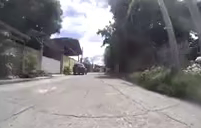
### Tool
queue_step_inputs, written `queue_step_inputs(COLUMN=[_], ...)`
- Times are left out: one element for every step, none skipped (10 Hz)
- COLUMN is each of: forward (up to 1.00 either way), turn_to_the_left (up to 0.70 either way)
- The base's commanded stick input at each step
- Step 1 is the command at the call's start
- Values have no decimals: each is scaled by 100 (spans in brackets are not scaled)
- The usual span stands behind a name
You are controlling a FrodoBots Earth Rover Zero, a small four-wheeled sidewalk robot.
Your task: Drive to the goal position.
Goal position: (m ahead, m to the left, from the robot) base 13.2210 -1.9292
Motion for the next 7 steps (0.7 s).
queue_step_inputs(forward=[50,50,50,50,50,50,50], turn_to_the_left=[0,0,0,0,0,0,0])
